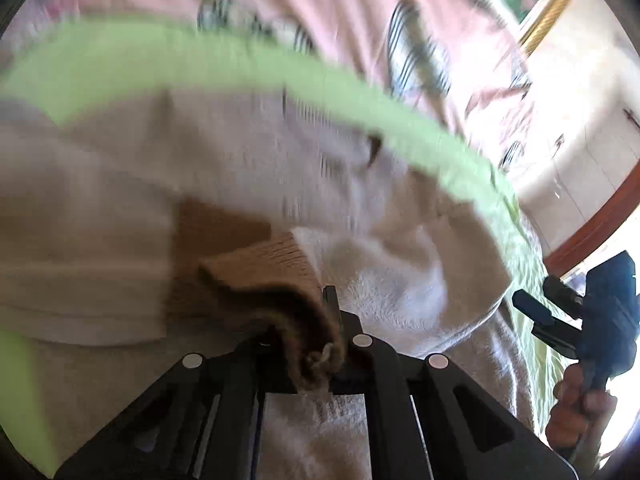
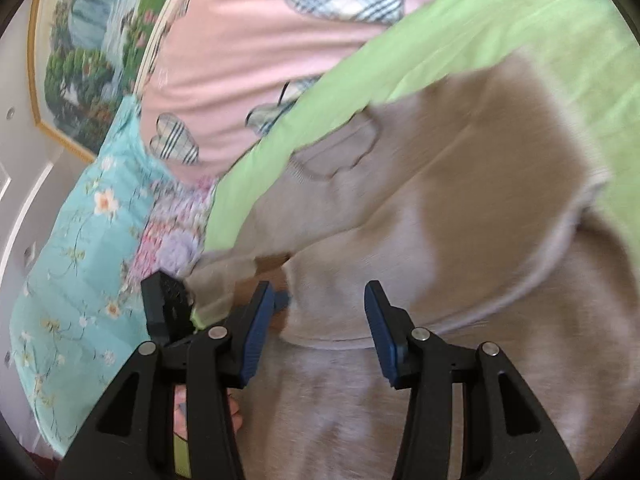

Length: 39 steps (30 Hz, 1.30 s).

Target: Fold small clothes

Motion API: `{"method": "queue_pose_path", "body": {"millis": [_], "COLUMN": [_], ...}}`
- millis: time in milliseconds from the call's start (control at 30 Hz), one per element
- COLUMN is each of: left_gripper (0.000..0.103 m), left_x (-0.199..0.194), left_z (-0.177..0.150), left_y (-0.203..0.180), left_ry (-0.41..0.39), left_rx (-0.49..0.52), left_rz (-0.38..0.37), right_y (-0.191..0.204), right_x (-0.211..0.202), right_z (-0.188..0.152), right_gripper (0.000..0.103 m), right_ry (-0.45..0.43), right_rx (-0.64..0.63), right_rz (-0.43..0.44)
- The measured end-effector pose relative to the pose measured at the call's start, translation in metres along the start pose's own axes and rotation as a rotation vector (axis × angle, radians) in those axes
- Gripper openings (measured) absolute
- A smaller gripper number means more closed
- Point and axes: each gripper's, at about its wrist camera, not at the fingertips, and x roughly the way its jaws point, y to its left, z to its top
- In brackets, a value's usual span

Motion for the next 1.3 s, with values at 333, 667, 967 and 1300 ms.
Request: {"method": "queue_pose_path", "body": {"millis": [333, 667, 967, 1300], "left_gripper": [0.005, 0.005, 0.012, 0.028], "left_x": [-0.025, -0.027, -0.011, -0.062], "left_z": [-0.007, -0.012, -0.023, -0.029], "left_y": [0.045, 0.04, 0.048, 0.081], "left_ry": [-0.022, -0.007, 0.063, 0.007], "left_rx": [-0.03, -0.01, -0.036, -0.189], "left_rz": [0.104, 0.107, 0.122, 0.122], "right_y": [-0.054, -0.081, -0.094, -0.039], "right_x": [-0.009, 0.065, 0.052, 0.007], "right_z": [0.058, 0.1, 0.11, 0.057], "right_gripper": [0.052, 0.012, 0.013, 0.043], "right_ry": [-0.087, 0.107, 0.053, 0.018], "right_rx": [-0.009, -0.146, -0.12, -0.134], "right_rz": [-0.268, -0.433, -0.492, -0.28]}}
